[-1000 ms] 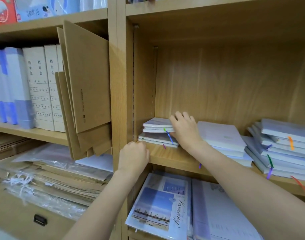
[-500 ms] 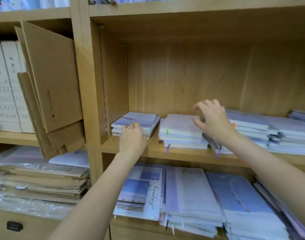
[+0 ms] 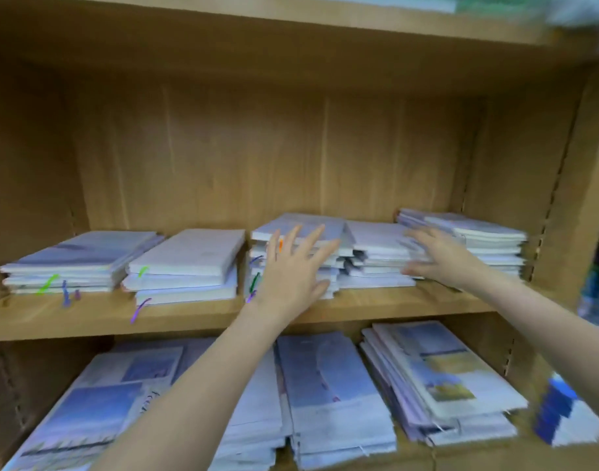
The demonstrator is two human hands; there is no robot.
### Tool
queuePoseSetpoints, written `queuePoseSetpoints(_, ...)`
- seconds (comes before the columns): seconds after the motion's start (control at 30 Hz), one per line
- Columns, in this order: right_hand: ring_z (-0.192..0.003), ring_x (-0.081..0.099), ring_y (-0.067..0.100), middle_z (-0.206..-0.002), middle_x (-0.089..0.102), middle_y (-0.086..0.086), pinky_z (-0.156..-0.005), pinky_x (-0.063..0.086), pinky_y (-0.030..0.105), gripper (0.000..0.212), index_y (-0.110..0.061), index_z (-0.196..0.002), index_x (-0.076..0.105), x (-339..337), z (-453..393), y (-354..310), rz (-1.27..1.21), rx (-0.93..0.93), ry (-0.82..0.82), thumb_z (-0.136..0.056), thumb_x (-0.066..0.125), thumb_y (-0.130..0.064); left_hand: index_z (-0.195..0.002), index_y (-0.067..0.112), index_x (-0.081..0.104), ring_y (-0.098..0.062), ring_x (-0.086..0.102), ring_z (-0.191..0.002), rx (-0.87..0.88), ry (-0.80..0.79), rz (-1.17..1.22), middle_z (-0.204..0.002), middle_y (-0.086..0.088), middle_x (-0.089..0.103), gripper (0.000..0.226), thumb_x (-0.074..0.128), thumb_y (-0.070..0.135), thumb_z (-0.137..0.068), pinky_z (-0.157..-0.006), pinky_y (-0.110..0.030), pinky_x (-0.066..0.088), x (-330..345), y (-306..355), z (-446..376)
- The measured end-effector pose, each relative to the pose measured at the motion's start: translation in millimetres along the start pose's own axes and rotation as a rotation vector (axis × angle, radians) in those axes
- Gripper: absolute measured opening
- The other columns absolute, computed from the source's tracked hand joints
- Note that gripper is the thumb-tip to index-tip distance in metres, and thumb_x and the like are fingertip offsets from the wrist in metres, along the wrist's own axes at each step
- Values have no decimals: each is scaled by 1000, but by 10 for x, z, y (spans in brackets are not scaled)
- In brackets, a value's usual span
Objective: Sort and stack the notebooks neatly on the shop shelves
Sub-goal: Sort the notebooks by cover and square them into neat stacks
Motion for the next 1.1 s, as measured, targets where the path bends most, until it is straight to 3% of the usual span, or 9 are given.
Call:
queuePoseSetpoints(0.2,-127,44,22,-137,51,5,-106,32,33,58,-14,-134,48,264,-290,-31,-19,-124,21,-83,67,-36,-121,36,56,-34,59,-109,-10,-13,-96,-122,-5,62,71,74,59,-56,-92,-60,40,200,-14,-79)
queuePoseSetpoints(0.43,-94,58,13,-102,67,1,-69,36,10,35,-10,-114,65,91,-274,49,-224,-97,77,-84,67,-29,-121,33,45,-36,58,-110,-1,64,-106,-122,-8,59,75,82,48,-56,-94,-59,38,239,-206,-50)
queuePoseSetpoints(0.53,-66,50,15,-75,63,7,-59,38,21,26,-5,-100,70,-34,-316,31,-235,-95,170,-88,63,-26,-119,32,45,-35,58,-109,-16,78,-104,-120,-8,60,78,84,46,-52,-93,-57,40,256,-179,-48)
queuePoseSetpoints(0.67,-67,43,29,-56,43,7,-58,25,35,31,-4,-68,48,-199,-358,96,-217,3,422,-94,51,-19,-114,30,47,-37,59,-107,-36,82,-71,-117,-9,61,81,87,43,-46,-90,-58,42,223,-130,-54)
queuePoseSetpoints(0.73,-73,49,32,-62,50,10,-60,30,36,27,-3,-76,53,-194,-336,106,-151,18,373,-96,48,-20,-112,28,52,-38,60,-105,-41,61,-74,-115,-10,62,80,89,42,-43,-88,-60,43,228,-121,-58)
queuePoseSetpoints(0.8,-100,57,33,-99,66,16,-79,42,38,28,-4,-109,63,-46,-280,122,-76,-3,150,-95,50,-25,-114,26,57,-39,56,-110,-37,50,-81,-119,-11,58,75,89,41,-48,-93,-62,38,178,-93,-84)
queuePoseSetpoints(0.87,-125,47,25,-134,54,7,-101,36,35,42,-13,-132,51,119,-163,143,-76,-34,-55,-94,53,-30,-128,29,47,-33,37,-128,-65,7,-64,-137,-8,41,65,76,41,-71,-108,-58,18,101,-45,-111)
queuePoseSetpoints(0.97,-134,37,22,-144,43,7,-106,26,28,48,-11,-138,42,118,-62,249,-68,-86,20,-93,55,-24,-132,25,38,-25,27,-132,-101,-5,42,-136,-6,33,53,58,37,-84,-113,-49,0,52,64,-177)
queuePoseSetpoints(1.1,-135,31,27,-147,36,13,-108,24,32,54,-9,-138,40,-147,110,672,-23,-19,167,-90,60,-18,-120,15,57,-29,55,-111,89,165,37,-114,-11,57,58,77,24,-66,-106,-57,23,75,437,-430)
Point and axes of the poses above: each hand's wrist, its own z-axis away from the middle knuckle, its own x-axis out of the palm, y = z × x, the point moved 1 cm from there along -z, towards the middle knuckle
